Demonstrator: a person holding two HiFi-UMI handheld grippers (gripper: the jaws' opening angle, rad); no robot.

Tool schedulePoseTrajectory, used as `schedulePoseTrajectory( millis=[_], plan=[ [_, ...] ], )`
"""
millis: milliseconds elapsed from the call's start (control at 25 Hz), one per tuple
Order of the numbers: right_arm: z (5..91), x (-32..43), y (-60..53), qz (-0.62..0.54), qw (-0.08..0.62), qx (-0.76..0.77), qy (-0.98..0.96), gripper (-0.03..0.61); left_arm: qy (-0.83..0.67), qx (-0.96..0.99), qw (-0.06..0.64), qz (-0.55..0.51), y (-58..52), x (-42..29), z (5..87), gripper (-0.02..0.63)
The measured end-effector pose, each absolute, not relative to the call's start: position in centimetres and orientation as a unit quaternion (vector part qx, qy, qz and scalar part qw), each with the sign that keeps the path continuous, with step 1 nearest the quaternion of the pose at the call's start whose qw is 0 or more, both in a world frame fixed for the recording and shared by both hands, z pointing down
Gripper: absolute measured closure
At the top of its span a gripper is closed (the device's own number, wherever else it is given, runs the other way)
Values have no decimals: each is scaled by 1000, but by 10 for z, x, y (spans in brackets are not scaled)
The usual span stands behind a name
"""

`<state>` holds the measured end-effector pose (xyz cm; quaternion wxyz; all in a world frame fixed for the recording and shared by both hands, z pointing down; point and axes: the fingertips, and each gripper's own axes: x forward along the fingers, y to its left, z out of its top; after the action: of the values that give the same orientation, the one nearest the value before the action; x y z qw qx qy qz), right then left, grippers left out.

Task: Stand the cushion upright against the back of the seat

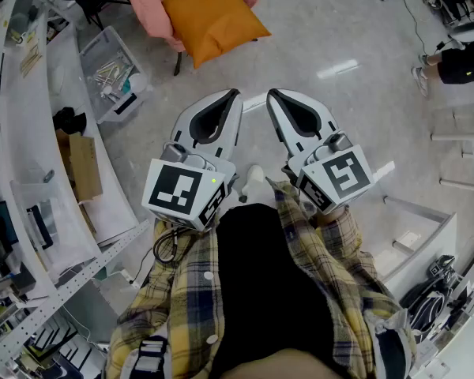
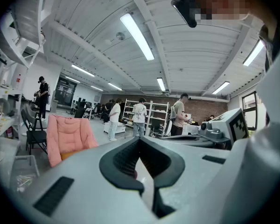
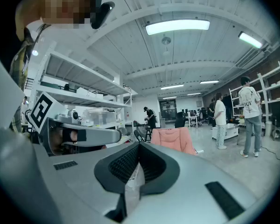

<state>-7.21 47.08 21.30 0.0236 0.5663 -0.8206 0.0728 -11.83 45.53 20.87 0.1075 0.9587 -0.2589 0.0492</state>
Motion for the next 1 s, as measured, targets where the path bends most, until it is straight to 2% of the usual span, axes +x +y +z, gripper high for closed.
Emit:
schedulePoseTrajectory(
  millis=[1000],
  plan=[
    [219, 3, 502, 83, 1, 568, -818, 561, -290, 952, 83, 54, 476, -57, 211, 612]
  ],
)
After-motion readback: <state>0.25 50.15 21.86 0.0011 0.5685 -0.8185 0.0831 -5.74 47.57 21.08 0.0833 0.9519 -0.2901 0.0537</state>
